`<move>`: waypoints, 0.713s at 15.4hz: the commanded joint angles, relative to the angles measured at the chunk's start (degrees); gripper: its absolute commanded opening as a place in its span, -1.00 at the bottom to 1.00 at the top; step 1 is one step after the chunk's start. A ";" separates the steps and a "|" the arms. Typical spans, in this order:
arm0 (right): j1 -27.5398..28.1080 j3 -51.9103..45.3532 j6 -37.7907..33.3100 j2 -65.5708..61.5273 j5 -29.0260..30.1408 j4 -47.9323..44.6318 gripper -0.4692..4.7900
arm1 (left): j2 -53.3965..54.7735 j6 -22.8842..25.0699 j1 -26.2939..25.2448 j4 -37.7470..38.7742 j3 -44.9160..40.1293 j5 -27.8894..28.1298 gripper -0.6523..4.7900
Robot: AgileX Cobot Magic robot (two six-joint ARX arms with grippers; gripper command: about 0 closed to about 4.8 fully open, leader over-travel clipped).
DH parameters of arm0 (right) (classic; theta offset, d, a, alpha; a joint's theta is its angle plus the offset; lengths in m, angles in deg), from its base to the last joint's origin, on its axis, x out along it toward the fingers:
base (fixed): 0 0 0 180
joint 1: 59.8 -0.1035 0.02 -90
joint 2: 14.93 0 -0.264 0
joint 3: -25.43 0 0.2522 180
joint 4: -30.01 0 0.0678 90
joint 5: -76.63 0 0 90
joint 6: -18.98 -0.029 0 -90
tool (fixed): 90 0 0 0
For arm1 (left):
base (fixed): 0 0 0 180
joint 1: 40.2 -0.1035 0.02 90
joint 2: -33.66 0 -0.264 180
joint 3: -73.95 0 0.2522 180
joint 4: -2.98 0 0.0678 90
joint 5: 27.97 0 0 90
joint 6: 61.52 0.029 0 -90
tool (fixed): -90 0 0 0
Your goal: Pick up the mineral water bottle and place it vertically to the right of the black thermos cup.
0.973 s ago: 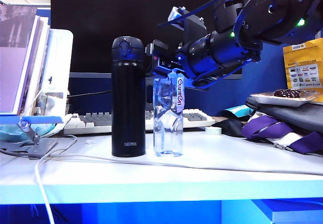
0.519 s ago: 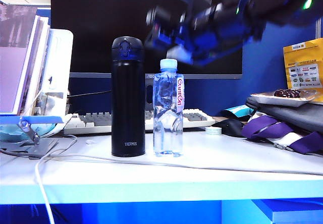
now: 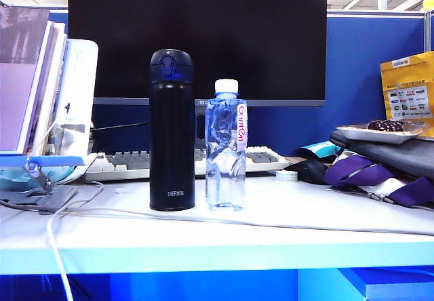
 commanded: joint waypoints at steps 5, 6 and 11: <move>0.11 0.17 11.82 31.19 -12.02 31.04 -0.84 | 0.00 -0.17 -0.02 -0.50 0.17 -0.20 1.00; 0.11 0.02 12.66 34.60 -16.24 38.14 -0.84 | 0.00 -0.17 -0.02 -0.52 0.17 -0.22 1.00; 5.22 -16.57 13.90 45.27 -17.64 39.39 -0.84 | 0.00 -0.17 -0.02 -0.52 0.17 -0.20 1.00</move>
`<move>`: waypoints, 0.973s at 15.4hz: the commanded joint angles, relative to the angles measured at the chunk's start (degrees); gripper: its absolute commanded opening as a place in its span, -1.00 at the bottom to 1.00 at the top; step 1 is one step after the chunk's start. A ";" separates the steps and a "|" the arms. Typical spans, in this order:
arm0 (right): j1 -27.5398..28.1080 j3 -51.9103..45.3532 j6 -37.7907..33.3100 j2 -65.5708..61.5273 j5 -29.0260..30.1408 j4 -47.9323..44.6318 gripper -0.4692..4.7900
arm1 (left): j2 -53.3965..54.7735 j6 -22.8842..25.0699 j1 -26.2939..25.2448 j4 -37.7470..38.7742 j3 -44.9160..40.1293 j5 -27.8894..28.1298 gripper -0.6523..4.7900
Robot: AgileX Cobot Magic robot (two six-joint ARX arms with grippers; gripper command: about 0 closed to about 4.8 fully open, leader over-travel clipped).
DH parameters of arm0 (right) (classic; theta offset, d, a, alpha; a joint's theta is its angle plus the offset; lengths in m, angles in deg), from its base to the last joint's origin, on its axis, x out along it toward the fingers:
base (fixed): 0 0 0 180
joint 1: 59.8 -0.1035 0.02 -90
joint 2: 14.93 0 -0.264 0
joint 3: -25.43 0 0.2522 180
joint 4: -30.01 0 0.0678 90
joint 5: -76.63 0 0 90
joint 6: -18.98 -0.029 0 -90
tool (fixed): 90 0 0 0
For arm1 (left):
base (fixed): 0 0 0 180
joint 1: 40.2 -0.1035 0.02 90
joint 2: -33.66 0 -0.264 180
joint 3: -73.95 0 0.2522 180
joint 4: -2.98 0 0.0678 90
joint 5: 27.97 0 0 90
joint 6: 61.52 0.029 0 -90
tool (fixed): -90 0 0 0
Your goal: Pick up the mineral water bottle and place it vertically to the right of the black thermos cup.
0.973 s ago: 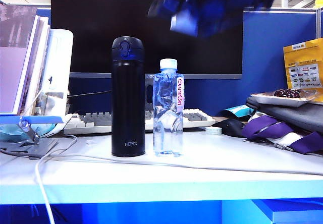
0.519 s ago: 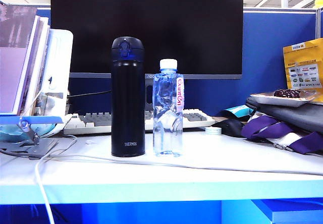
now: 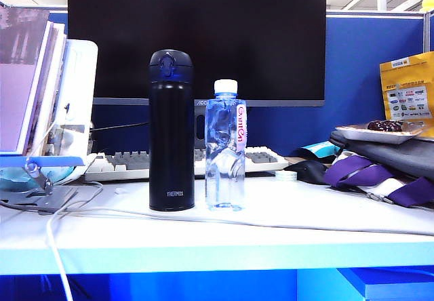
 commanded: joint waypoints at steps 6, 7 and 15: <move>17.64 -30.42 -4.72 17.44 6.49 -13.79 -0.77 | 0.00 -0.15 -0.02 -0.50 0.17 -0.22 1.00; 19.89 -33.35 -7.13 21.14 6.34 -13.33 -0.72 | 0.00 -0.15 -0.02 -0.50 0.17 -0.22 1.00; 23.96 -39.06 -7.63 26.47 7.89 2.29 -0.75 | -0.04 -0.15 -0.02 -0.50 0.17 -0.22 1.00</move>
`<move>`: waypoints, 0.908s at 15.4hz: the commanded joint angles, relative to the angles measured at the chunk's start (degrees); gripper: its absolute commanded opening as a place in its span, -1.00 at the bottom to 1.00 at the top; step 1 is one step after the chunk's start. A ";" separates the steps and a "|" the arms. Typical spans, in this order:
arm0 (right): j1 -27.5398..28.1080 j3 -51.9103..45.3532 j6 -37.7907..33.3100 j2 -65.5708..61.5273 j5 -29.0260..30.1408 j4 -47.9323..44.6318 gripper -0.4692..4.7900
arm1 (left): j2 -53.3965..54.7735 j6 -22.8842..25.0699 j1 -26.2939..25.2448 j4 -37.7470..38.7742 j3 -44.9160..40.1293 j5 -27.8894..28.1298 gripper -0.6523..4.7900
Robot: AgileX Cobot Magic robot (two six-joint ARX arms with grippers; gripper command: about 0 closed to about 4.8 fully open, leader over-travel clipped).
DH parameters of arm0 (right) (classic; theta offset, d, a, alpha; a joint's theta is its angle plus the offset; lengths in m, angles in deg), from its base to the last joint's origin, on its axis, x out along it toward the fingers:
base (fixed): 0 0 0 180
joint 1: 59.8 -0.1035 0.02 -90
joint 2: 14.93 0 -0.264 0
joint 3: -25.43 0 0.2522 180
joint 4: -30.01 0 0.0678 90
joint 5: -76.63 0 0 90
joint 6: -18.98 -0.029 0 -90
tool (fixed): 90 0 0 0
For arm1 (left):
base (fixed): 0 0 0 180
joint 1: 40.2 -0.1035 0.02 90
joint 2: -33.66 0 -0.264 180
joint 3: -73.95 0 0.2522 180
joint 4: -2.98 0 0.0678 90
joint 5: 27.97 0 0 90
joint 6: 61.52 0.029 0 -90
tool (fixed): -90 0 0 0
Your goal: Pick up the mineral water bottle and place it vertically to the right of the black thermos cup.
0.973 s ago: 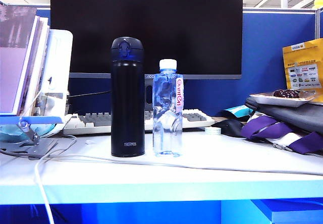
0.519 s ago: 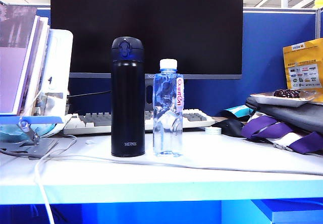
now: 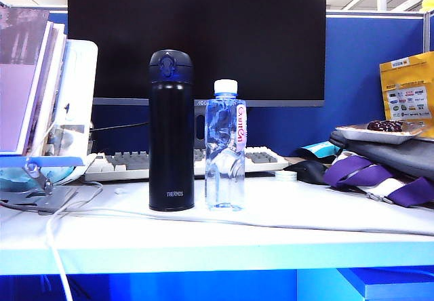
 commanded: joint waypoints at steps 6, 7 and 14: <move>-0.04 -0.13 -0.39 0.09 0.33 0.11 -0.74 | 0.11 -0.15 -0.02 -0.50 0.15 -0.22 1.00; -0.04 -0.13 -0.39 0.09 0.35 0.11 -0.74 | 0.11 -0.15 -0.02 -0.50 0.15 -0.22 1.00; -0.07 -0.13 -0.39 0.09 0.35 0.11 -0.74 | 0.11 3.54 -0.04 -3.37 -0.15 -0.09 1.00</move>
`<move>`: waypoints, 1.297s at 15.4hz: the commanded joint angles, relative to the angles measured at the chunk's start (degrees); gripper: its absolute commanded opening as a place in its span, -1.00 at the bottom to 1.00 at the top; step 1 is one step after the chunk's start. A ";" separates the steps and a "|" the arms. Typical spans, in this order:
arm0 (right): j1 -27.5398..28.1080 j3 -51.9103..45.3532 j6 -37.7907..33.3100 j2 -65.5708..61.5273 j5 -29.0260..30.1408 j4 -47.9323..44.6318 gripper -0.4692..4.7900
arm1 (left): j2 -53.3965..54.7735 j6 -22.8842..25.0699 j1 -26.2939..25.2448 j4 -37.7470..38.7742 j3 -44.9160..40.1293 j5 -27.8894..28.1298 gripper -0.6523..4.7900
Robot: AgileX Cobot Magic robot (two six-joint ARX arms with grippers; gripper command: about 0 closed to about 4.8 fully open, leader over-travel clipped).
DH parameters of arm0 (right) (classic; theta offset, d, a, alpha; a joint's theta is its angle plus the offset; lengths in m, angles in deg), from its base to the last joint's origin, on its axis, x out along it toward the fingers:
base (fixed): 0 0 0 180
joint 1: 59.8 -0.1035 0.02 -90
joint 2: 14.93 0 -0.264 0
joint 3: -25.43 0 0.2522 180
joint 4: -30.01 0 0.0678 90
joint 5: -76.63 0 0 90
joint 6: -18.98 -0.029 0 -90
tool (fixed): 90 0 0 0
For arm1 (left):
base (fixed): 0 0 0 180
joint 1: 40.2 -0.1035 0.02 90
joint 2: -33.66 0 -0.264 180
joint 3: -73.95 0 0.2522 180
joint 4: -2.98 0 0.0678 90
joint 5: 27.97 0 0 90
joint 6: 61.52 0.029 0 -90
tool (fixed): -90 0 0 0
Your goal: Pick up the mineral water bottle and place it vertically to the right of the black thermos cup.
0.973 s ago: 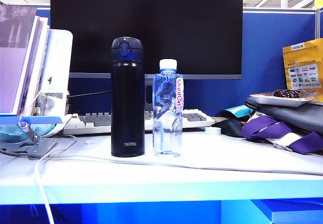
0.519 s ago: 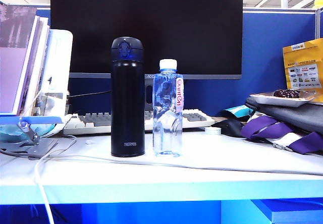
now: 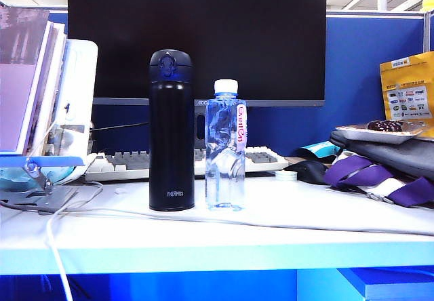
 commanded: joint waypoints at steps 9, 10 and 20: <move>-0.04 -0.13 -0.20 0.00 0.15 0.15 -0.74 | -11.72 3.54 -24.50 -43.89 -29.05 -25.73 1.00; -0.04 -0.13 -0.20 0.00 0.15 0.15 -0.74 | -14.60 0.61 -27.15 -44.30 -34.56 -26.75 1.00; -0.04 -0.13 -0.20 0.00 0.15 0.15 -0.74 | -22.69 -8.63 -33.75 -48.09 -62.34 -32.57 1.00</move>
